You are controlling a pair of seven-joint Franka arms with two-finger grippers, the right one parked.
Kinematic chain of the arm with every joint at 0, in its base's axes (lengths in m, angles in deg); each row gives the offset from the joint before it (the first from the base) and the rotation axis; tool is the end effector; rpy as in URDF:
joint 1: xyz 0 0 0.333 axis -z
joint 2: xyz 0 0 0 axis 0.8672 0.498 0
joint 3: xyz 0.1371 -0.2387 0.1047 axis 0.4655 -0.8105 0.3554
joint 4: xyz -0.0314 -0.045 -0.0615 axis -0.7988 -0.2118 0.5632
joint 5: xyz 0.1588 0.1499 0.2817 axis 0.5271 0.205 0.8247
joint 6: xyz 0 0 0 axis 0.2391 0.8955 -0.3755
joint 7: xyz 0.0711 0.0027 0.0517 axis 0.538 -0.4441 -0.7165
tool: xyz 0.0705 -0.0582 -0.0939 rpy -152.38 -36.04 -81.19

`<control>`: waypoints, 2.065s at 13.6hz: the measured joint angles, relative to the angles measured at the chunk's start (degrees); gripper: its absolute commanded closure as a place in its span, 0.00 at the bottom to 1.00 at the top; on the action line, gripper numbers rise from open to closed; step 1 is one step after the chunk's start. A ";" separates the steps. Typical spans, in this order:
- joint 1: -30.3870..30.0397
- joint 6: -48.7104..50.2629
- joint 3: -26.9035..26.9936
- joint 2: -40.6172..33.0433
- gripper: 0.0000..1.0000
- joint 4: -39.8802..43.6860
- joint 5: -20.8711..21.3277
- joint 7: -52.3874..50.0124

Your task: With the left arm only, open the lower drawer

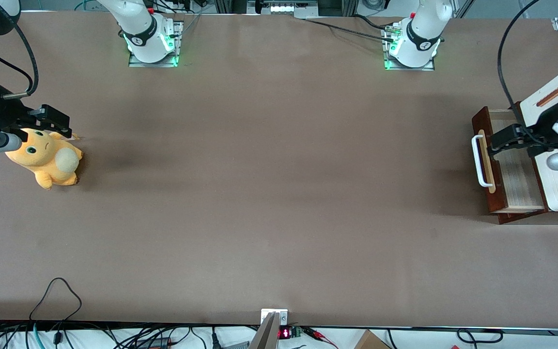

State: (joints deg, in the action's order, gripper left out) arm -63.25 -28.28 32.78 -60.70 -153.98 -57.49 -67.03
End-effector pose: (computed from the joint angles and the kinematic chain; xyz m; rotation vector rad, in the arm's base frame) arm 0.5657 -0.0168 0.5385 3.0642 0.0311 0.0105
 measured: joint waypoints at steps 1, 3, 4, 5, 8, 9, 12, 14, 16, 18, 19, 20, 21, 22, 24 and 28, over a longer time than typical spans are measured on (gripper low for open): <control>0.01 -0.54 -0.64 -0.36 0.00 -0.68 0.00 -0.29; 0.00 -0.80 -0.98 -1.31 0.00 -1.74 0.00 -0.38; 0.00 -0.92 -0.98 -1.82 0.00 -2.31 0.00 -0.38; 0.00 -1.49 -0.98 -2.48 0.00 -3.09 0.00 -0.38; -0.01 -6.82 -0.99 -5.42 0.00 -8.80 0.00 0.11; -0.02 -7.05 -0.99 -6.16 0.00 -10.03 0.00 0.78; -0.13 -4.69 -0.66 -7.79 0.00 -9.55 0.00 0.75; -0.16 -4.18 -0.49 -8.15 0.00 -9.10 0.00 0.26; -0.16 -3.85 -0.48 -8.14 0.00 -9.01 0.04 0.25; -0.16 -3.82 -0.48 -8.15 0.00 -8.85 0.07 0.24; -0.16 -3.74 -0.48 -8.15 0.00 -8.73 0.07 0.25; -0.16 -3.59 -0.49 -8.15 0.00 -8.63 0.07 0.25; -0.16 -3.50 -0.48 -8.15 0.00 -8.58 0.08 0.25; -0.17 -3.45 -0.47 -8.15 0.00 -8.55 0.08 0.25; -0.18 -3.36 -0.47 -8.14 0.00 -8.49 0.08 0.25; -0.23 -3.06 -0.47 -8.15 0.00 -7.97 0.08 0.26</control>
State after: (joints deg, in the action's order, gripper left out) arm -63.47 -31.35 32.31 -68.85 -161.95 -57.41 -66.77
